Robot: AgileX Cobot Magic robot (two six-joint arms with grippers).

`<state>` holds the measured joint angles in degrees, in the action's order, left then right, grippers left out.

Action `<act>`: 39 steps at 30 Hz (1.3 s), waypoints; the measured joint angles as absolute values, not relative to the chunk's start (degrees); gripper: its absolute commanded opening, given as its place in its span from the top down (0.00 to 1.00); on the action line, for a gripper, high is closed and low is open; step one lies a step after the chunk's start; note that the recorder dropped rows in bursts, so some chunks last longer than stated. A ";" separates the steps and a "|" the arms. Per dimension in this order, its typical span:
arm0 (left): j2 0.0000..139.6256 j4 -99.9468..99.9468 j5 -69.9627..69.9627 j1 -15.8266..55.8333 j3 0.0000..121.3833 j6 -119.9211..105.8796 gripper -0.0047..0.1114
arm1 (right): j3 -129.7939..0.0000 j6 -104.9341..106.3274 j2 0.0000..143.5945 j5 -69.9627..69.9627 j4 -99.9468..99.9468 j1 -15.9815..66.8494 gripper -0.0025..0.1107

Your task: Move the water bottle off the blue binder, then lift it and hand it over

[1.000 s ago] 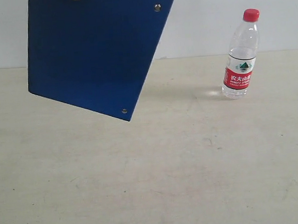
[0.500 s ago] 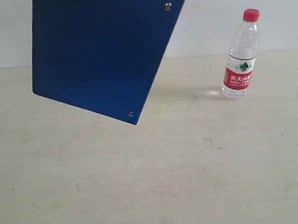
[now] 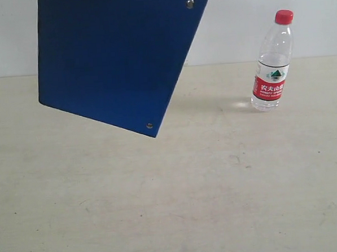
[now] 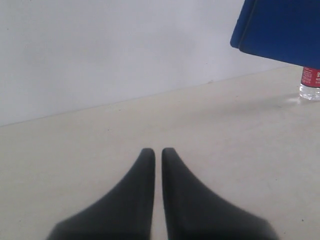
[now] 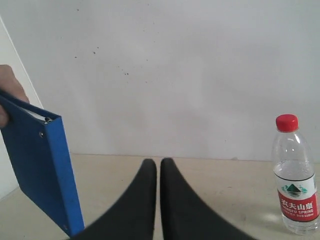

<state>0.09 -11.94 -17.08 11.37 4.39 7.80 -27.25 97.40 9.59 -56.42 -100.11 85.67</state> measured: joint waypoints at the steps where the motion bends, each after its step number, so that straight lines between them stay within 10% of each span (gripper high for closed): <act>1: 0.09 -11.94 -17.08 11.37 4.39 7.80 0.92 | -27.25 97.42 9.59 -56.42 -100.11 85.67 0.98; 8: 0.09 -11.94 -17.08 11.37 4.39 7.80 0.92 | -27.08 98.72 9.65 -47.90 -100.55 80.49 0.98; 17: 0.09 -11.94 -16.98 11.37 4.39 7.80 0.92 | -26.63 115.21 12.77 5.06 -100.92 36.67 0.98; 26: 0.09 -11.94 -16.98 11.37 4.39 7.80 0.92 | -26.63 109.21 13.04 21.31 -100.35 7.58 0.98; 39: 0.09 -11.94 -16.87 11.37 4.39 7.80 0.92 | -25.46 99.14 2.86 11.67 -99.69 -0.54 0.98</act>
